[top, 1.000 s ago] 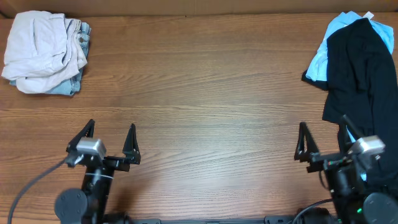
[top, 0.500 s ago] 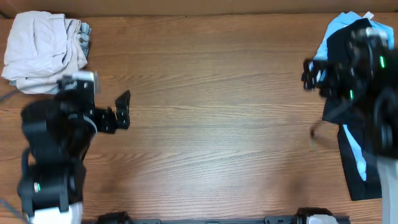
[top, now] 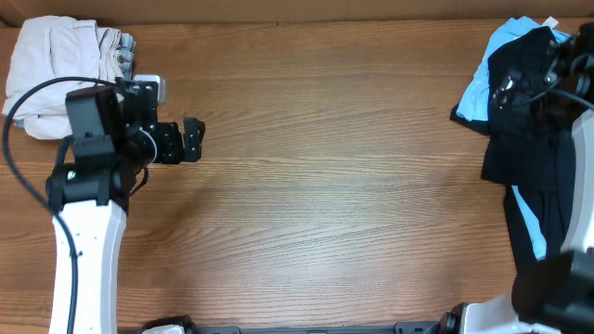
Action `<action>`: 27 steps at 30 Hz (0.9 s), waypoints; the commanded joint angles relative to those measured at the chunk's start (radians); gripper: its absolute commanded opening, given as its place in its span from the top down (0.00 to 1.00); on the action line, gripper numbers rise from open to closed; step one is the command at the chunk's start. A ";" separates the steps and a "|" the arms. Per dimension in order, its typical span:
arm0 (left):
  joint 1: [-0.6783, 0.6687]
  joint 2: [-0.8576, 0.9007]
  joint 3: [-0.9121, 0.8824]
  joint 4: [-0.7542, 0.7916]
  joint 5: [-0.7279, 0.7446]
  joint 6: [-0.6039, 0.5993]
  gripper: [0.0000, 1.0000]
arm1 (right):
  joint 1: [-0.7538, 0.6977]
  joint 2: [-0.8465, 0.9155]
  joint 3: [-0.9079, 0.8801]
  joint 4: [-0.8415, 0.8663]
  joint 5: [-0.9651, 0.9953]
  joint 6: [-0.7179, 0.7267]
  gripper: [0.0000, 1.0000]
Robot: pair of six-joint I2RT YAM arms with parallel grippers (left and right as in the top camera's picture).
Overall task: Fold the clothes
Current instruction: 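Reach the right gripper to the black t-shirt and grasp it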
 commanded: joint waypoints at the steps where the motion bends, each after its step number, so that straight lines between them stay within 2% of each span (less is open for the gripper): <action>1: -0.006 0.061 0.024 0.012 0.096 -0.023 0.00 | -0.014 0.093 0.026 -0.036 0.002 0.004 0.00; 5: -0.006 0.121 0.024 0.019 0.146 -0.023 0.00 | -0.014 0.183 -0.008 -0.015 0.002 0.004 0.00; 10: -0.006 0.190 0.024 -0.009 0.143 -0.026 0.00 | -0.014 0.258 -0.146 0.149 0.002 0.051 0.02; 19: -0.006 0.251 0.024 -0.011 0.143 -0.026 0.00 | -0.014 0.260 -0.420 0.449 0.002 0.084 0.06; 27: -0.006 0.253 0.024 -0.011 0.138 -0.026 0.00 | -0.014 0.260 -0.523 0.565 0.081 0.180 0.10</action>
